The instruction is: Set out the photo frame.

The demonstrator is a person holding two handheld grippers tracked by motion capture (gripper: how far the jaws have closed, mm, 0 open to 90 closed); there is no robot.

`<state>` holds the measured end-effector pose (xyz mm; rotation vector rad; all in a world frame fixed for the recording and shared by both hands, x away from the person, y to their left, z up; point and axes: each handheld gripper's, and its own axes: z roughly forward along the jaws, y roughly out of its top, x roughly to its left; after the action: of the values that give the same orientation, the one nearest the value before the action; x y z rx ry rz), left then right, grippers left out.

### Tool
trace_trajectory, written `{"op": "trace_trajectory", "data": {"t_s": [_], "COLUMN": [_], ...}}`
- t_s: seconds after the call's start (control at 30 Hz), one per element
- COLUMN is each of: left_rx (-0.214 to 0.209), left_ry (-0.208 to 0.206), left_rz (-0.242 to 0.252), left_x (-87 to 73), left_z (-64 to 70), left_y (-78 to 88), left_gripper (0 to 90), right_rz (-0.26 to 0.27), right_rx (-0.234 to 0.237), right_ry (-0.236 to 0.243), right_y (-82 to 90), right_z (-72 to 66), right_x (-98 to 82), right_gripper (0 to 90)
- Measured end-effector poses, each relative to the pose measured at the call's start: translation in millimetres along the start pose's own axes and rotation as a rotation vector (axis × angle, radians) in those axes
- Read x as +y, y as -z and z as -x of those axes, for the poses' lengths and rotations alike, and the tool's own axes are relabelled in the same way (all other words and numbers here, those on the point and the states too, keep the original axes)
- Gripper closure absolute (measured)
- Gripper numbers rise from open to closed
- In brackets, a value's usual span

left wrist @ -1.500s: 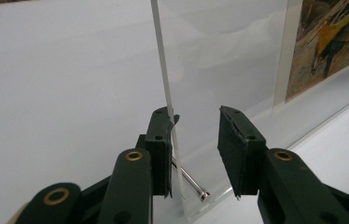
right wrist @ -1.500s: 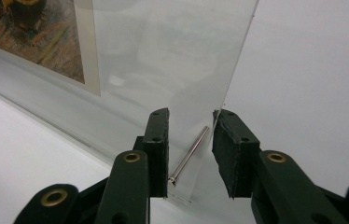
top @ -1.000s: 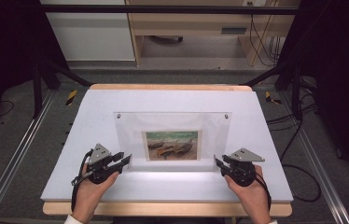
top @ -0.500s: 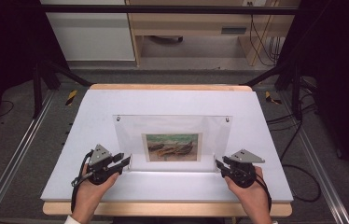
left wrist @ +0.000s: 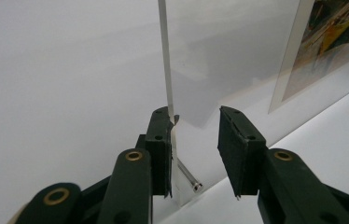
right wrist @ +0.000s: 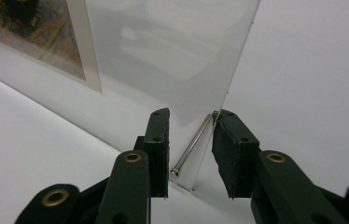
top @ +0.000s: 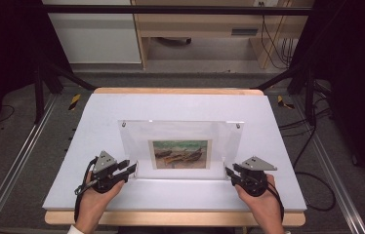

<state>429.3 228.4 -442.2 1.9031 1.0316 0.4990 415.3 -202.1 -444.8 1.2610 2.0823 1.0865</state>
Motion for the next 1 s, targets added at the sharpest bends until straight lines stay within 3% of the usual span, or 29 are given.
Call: {"op": "trace_trajectory", "data": {"t_s": [0.33, 0.53, 0.7, 0.83, 0.9, 1.0], "left_rx": [0.000, 0.000, 0.021, 0.011, 0.007, 0.003], "left_ry": [-0.005, -0.005, -0.038, -0.021, -0.020, -0.023], "left_rz": [0.000, 0.014, 0.036, 0.051, 0.057, 0.068], "left_x": [0.1, -0.6, 0.8, 1.2, 1.0, -0.6], "left_z": [-0.3, -0.3, 4.0, 2.0, 0.6, -2.7], "left_y": [-0.2, -1.2, -2.2, -2.8, -1.2, 4.1], "left_gripper": [64.6, 62.2, 43.1, 25.0, 17.9, 14.1], "right_rz": [0.003, 0.011, 0.021, 0.058, 0.090, 0.107], "right_rx": [0.000, 0.009, -0.001, -0.016, -0.024, -0.029], "right_ry": [0.005, 0.005, 0.000, 0.013, 0.009, 0.021], "right_y": [-0.2, -2.3, -5.7, -4.6, -0.4, 3.8], "right_z": [0.5, -1.4, -2.3, -0.6, -0.1, 0.1], "right_x": [-0.2, -0.3, 0.6, 3.1, 4.7, 4.1], "right_gripper": [66.6, 56.4, 34.4, 19.2, 14.0, 10.7]}}
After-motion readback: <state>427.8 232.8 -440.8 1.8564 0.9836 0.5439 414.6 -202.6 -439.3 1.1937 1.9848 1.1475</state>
